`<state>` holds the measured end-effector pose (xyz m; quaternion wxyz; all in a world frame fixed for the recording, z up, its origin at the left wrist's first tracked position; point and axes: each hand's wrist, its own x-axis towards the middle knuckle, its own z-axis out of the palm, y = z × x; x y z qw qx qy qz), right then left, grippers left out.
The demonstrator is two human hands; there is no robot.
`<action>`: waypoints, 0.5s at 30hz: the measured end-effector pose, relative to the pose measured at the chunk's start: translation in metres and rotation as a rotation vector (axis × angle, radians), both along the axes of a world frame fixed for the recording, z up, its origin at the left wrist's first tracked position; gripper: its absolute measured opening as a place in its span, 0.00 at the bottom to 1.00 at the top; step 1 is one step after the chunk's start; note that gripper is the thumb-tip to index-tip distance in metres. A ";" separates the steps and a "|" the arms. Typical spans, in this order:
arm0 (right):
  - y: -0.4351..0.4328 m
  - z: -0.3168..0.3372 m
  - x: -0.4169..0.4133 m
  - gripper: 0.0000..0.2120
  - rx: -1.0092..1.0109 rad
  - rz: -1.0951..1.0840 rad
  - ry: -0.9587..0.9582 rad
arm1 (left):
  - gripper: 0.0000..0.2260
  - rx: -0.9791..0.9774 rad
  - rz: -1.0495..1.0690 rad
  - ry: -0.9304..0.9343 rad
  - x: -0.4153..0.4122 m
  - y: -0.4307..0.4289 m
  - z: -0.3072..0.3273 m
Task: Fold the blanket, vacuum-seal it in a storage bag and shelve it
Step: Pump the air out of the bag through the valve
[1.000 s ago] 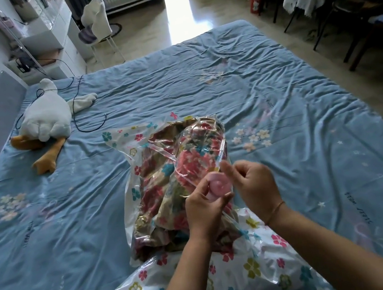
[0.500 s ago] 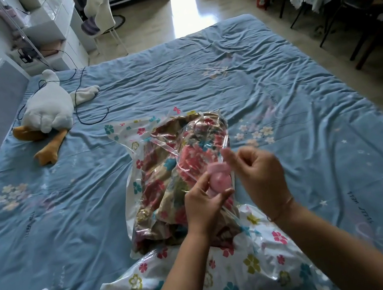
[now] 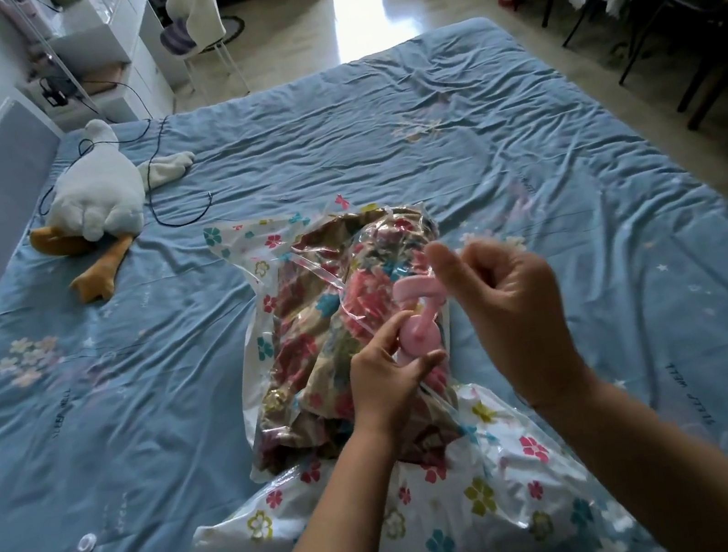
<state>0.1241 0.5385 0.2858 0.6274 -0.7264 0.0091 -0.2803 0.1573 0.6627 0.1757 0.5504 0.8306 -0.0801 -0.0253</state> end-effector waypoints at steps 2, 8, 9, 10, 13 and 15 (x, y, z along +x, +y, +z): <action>0.003 -0.001 -0.003 0.22 -0.026 -0.055 -0.094 | 0.28 0.022 -0.007 -0.006 0.000 0.000 0.001; -0.007 -0.081 0.005 0.29 -0.403 -0.085 0.458 | 0.23 -0.008 -0.019 0.002 -0.009 -0.006 -0.001; -0.006 -0.071 0.006 0.28 -0.363 -0.091 0.389 | 0.22 -0.017 -0.012 -0.003 -0.008 -0.005 0.000; -0.004 -0.052 0.005 0.26 -0.296 -0.092 0.268 | 0.22 -0.006 -0.011 -0.011 -0.005 -0.005 0.001; 0.003 -0.003 -0.005 0.20 -0.108 -0.121 -0.114 | 0.26 0.017 -0.010 -0.031 0.000 0.000 0.001; 0.006 -0.008 -0.008 0.18 -0.168 -0.159 -0.176 | 0.24 0.021 0.009 -0.030 -0.002 0.001 0.000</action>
